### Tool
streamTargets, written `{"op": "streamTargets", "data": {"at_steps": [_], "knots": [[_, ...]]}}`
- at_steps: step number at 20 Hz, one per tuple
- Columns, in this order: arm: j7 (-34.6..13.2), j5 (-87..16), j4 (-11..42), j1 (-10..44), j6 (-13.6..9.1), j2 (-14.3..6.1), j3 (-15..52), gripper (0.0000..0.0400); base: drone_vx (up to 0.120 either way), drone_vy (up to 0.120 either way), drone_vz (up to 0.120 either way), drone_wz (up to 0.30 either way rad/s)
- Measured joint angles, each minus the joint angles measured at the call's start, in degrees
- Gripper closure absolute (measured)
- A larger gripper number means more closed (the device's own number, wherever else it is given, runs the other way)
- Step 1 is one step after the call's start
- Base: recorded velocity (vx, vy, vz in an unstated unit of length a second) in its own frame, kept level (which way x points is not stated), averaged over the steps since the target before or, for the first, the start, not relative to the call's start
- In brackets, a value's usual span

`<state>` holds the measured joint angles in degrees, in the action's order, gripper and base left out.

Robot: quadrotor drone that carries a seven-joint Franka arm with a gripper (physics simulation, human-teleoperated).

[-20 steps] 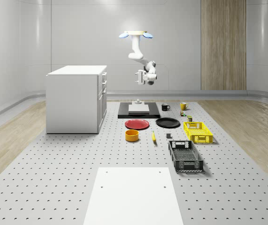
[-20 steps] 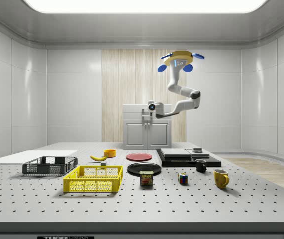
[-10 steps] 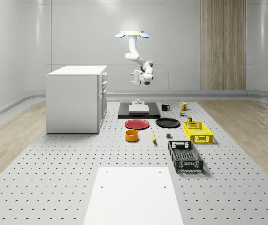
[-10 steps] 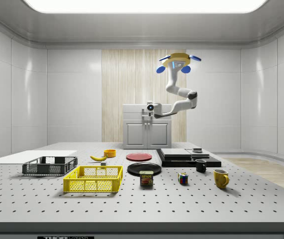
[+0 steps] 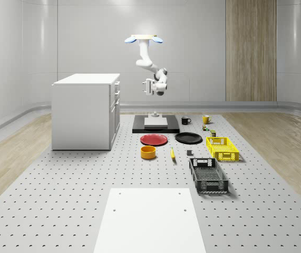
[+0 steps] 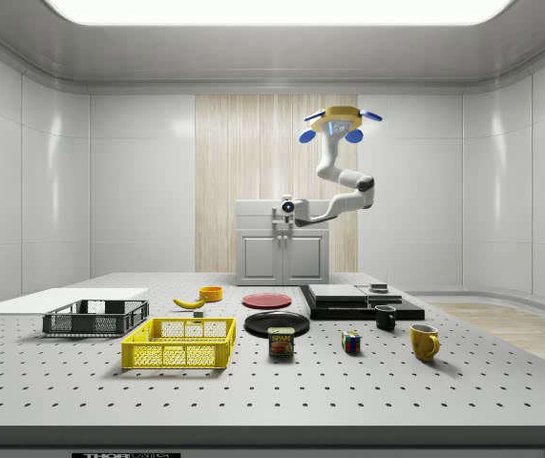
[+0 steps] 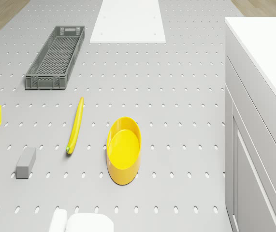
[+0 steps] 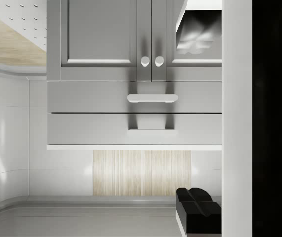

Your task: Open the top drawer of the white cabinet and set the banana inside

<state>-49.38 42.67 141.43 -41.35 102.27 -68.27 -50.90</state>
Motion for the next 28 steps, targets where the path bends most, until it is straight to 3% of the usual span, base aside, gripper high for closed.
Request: {"op": "streamTargets", "data": {"at_steps": [13, 20, 28], "knots": [[-0.41, -0.49, 0.07, -0.47, 0.44, -0.56, -0.12, 0.0, 0.0, -0.12, 0.006, 0.0], [-0.59, -0.71, 0.1, -0.67, 0.63, -0.81, -0.17, 0.0, 0.0, -0.034, 0.12, 0.0], [-0.19, 0.82, 1.91, -1.15, 3.2, -0.81, 1.68, 0.0, 0.0, -0.005, 0.0, 0.0]]}}
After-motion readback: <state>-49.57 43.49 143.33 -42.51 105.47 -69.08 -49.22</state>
